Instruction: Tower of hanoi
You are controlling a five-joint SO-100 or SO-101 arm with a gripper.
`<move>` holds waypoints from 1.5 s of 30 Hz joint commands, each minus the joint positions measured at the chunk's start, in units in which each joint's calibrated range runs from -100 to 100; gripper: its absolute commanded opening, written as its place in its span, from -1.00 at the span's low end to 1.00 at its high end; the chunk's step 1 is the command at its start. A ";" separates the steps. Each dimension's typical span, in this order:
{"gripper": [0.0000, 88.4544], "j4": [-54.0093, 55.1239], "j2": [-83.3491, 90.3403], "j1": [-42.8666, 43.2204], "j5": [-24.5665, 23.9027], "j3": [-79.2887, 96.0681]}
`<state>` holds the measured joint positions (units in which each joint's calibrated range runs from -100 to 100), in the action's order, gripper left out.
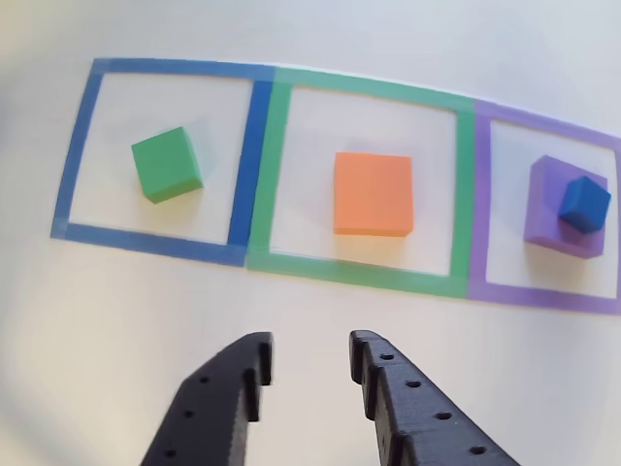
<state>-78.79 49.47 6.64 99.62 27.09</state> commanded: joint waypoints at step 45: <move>-0.14 134.84 -43.55 6.74 0.38 59.74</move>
<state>48.72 12.57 12.13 99.62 90.03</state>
